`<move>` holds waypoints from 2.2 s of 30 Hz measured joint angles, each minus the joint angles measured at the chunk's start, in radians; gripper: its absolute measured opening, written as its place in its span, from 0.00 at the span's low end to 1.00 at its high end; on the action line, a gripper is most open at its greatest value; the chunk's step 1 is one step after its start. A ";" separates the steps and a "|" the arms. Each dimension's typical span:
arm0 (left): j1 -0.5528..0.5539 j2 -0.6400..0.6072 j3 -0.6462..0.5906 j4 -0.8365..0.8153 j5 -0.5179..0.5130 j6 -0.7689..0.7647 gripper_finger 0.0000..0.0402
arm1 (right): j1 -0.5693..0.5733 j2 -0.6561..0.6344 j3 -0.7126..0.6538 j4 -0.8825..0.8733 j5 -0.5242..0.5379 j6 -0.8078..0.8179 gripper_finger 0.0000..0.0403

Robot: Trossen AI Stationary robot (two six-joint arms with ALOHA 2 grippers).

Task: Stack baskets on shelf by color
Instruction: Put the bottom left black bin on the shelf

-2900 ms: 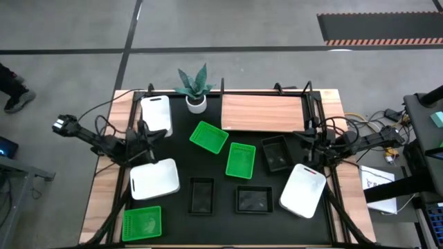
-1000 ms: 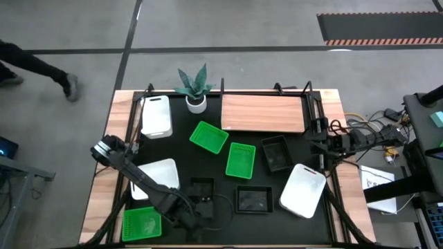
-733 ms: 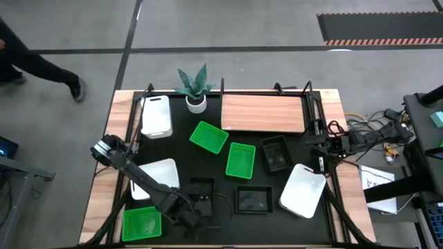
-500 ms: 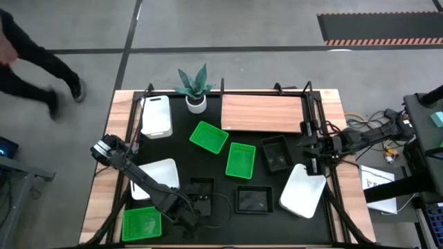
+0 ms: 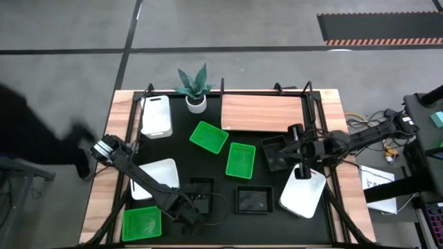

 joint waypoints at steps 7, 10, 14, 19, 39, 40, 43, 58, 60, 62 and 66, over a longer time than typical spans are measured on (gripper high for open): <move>0.001 0.000 -0.010 0.006 0.000 0.005 0.22 | 0.000 0.003 0.000 -0.013 0.000 0.000 0.02; 0.001 0.000 -0.009 0.008 0.000 0.005 0.10 | 0.000 0.002 0.000 -0.008 0.000 -0.001 0.02; 0.000 0.000 0.013 0.006 -0.001 0.007 0.02 | 0.000 0.002 0.000 -0.023 0.001 0.000 0.02; 0.000 -0.001 0.097 -0.014 0.000 0.041 0.01 | 0.000 0.002 0.000 -0.033 0.001 0.006 0.02; 0.028 -0.005 0.723 -0.441 -0.257 0.416 0.00 | 0.000 0.000 -0.001 -0.114 0.002 0.027 0.02; 0.039 -0.005 0.734 -0.441 -0.269 0.461 0.00 | 0.000 0.000 -0.001 -0.114 0.002 0.027 0.02; 0.094 -0.005 0.742 -0.420 -0.295 0.604 0.00 | 0.000 -0.004 -0.001 -0.115 0.002 0.027 0.02; 0.533 -0.004 0.545 -0.215 -0.290 0.903 0.00 | 0.000 -0.132 -0.001 -0.249 0.002 0.053 0.02; 0.585 0.000 0.498 -0.114 -0.278 0.929 0.00 | 0.000 -0.146 -0.001 -0.265 0.002 0.053 0.02; 0.630 0.004 0.456 -0.025 -0.259 0.946 0.00 | 0.000 -0.156 -0.001 -0.280 0.002 0.052 0.02; 0.706 0.011 0.375 0.153 -0.204 0.950 0.00 | 0.000 -0.169 -0.001 -0.297 0.002 0.044 0.02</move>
